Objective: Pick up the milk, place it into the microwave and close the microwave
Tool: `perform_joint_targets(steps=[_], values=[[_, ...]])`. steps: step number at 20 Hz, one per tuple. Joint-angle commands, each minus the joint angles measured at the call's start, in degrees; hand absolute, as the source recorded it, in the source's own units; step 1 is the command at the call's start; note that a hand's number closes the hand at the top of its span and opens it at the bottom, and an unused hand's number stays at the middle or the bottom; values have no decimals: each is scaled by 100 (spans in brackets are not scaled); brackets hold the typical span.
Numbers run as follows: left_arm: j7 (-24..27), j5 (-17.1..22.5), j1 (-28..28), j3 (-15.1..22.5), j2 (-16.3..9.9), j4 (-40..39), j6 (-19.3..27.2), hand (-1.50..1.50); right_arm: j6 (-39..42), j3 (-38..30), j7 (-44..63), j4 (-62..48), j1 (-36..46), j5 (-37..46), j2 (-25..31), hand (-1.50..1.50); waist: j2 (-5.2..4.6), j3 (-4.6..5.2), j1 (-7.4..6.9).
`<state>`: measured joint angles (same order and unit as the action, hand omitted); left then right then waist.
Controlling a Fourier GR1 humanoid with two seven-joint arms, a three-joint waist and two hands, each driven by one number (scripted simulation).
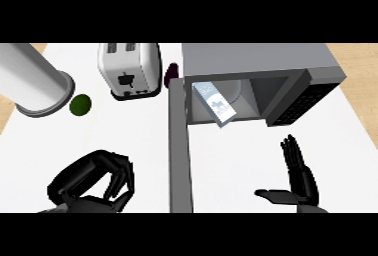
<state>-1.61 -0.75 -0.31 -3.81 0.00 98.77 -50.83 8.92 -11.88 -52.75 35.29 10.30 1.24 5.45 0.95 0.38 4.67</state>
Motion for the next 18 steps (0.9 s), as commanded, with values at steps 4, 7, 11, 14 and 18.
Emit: perform_joint_targets(steps=[4, 7, 11, 14, 18], values=[[907, -977, 294, 910, 0, -733, 710, 150, 697, 93, -86, 1797, -1778, -363, 325, -150, -46, -3, -87], [1369, -1376, 226, 1585, 0, -771, 1345, 150, 1205, 241, 29, 2507, -2382, -548, 496, -150, -42, -2, -101], [1667, -1270, 795, 2106, 0, -1733, 2005, 150, 1256, 356, 333, 3921, -3000, -832, 583, -150, -84, 1, -40], [1610, -1408, 463, 3233, -1, -1884, 2455, 150, 1484, 540, 647, 4610, -3288, -1144, 525, -150, -79, -10, -122], [1521, -964, 785, 4078, -1, -2376, 3416, 150, 1738, 702, 1137, 5728, -3812, -1571, 705, -150, -98, -7, -56]])
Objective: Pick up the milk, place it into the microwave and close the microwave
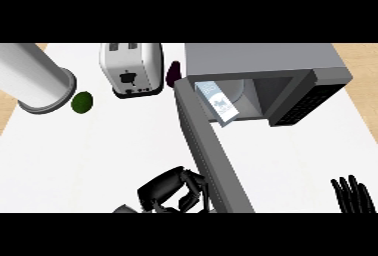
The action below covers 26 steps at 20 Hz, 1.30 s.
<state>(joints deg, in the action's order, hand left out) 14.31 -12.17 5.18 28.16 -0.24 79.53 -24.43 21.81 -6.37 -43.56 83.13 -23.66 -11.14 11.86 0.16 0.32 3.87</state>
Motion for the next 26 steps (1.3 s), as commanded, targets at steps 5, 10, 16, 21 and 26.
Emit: perform_joint_targets(steps=[5, 10, 16, 21, 26], values=[[-238, 788, 713, 2086, 23, -757, 2048, 150, 498, 320, 787, 2023, -815, -765, 181, -150, -38, -5, 36], [-108, 1212, 1329, 2708, 21, -1059, 3262, 150, 610, 327, 1288, 2740, -846, -1075, 533, -150, -81, 5, 189], [-545, 1997, 2370, 2898, 18, -1100, 4202, 150, 691, 552, 1709, 3396, -1031, -1224, 682, -150, -96, -1, 358], [-313, 2542, 2607, 2809, 17, -1277, 4911, 150, 577, 673, 2068, 3954, -1202, -1389, 724, -150, -144, 15, 537], [-261, 3017, 3181, 2732, 19, -1547, 5338, 150, 398, 554, 2317, 4131, -1064, -1567, 787, -150, -184, 7, 597]])
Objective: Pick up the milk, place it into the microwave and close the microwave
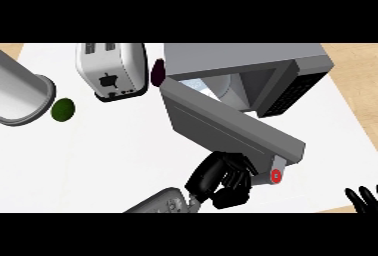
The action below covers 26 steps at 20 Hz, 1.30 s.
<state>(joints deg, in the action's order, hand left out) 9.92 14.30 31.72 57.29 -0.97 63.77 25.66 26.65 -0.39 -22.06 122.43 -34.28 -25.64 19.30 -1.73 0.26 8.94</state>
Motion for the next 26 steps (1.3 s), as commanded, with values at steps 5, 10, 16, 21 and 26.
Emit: perform_joint_targets(steps=[5, 10, 16, 21, 26], values=[[249, 804, 1037, -310, 95, -326, 588, 150, -219, 0, 504, 382, 60, -312, 108, -150, -48, 10, 85], [251, 1297, 1565, -497, 97, -753, 548, 150, -329, 8, 705, 509, 98, -357, 156, -150, -104, 7, 213], [622, 1867, 1919, -739, 97, -1203, 623, 150, -452, -61, 918, 727, 144, -599, 216, -150, -147, 0, 324], [839, 2299, 2217, -1003, 97, -1639, 481, 150, -449, -139, 978, 861, 168, -600, 304, -150, -195, -4, 503], [931, 2753, 2371, -1183, 97, -1900, 277, 150, -435, -215, 1080, 919, 262, -858, 397, -150, -235, -11, 543]])
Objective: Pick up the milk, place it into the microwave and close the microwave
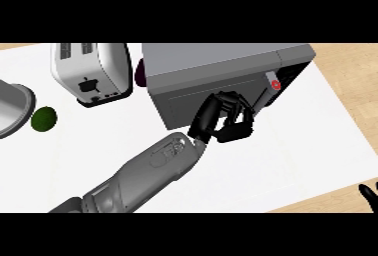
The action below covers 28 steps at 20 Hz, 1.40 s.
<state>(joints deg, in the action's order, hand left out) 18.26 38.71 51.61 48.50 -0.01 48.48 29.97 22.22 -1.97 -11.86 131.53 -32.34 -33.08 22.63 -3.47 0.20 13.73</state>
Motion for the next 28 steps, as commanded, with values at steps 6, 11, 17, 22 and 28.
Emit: perform_joint_targets(steps=[6, 11, 17, 22, 28], values=[[234, 679, 295, -356, 1, -554, -63, 150, -33, -101, 137, 74, 192, -263, 109, -150, -97, -9, 108], [564, 763, 292, -316, 1, -609, 176, 150, 78, -27, 164, 122, 246, -349, 169, -150, -93, -10, 116], [887, 974, 283, -328, 1, -600, 298, 150, 214, 57, 161, 170, 353, -417, 242, -150, -140, -4, 195], [1001, 1119, 340, -274, 1, -651, 404, 150, 396, 69, 121, 174, 416, -429, 343, -150, -118, -14, 265], [1185, 1284, 337, -251, 1, -685, 412, 150, 429, 81, 165, 159, 439, -437, 414, -150, -144, -7, 317]])
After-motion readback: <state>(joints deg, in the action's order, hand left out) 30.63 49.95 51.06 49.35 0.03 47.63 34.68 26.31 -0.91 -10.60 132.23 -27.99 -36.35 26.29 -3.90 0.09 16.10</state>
